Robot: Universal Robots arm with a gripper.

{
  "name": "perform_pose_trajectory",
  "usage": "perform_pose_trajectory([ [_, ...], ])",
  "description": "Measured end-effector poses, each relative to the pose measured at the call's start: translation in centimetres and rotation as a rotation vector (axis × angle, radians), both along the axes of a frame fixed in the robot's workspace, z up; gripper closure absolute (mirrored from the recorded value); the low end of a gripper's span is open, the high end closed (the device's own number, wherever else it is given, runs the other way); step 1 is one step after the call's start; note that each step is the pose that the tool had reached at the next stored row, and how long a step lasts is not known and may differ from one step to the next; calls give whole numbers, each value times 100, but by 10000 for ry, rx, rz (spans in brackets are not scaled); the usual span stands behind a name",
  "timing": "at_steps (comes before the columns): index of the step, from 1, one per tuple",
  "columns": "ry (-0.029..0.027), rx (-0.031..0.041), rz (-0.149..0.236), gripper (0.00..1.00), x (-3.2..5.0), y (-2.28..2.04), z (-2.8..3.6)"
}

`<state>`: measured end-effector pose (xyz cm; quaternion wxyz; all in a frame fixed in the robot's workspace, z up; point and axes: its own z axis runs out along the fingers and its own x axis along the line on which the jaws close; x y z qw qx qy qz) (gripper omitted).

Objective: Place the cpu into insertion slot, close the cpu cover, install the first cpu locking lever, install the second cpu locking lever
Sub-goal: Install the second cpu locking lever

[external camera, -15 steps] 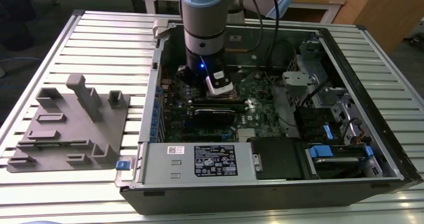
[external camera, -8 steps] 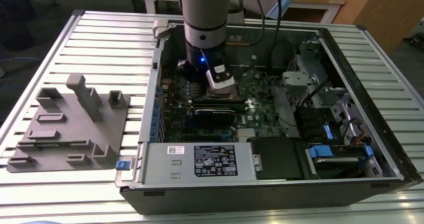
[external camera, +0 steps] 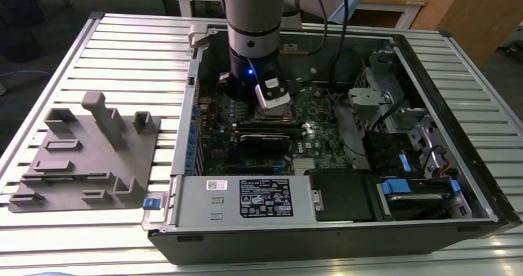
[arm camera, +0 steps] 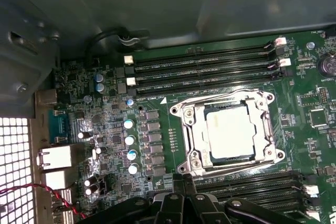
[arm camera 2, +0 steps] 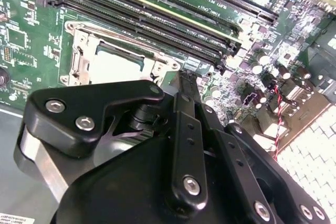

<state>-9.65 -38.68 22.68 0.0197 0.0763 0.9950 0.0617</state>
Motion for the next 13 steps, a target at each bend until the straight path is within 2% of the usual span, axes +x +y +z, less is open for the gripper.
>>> perform_pose_trajectory([
  [4,-1,1,-2,89,79,8,-1],
  [13,-2,2,-2,89,339,33,-3],
])
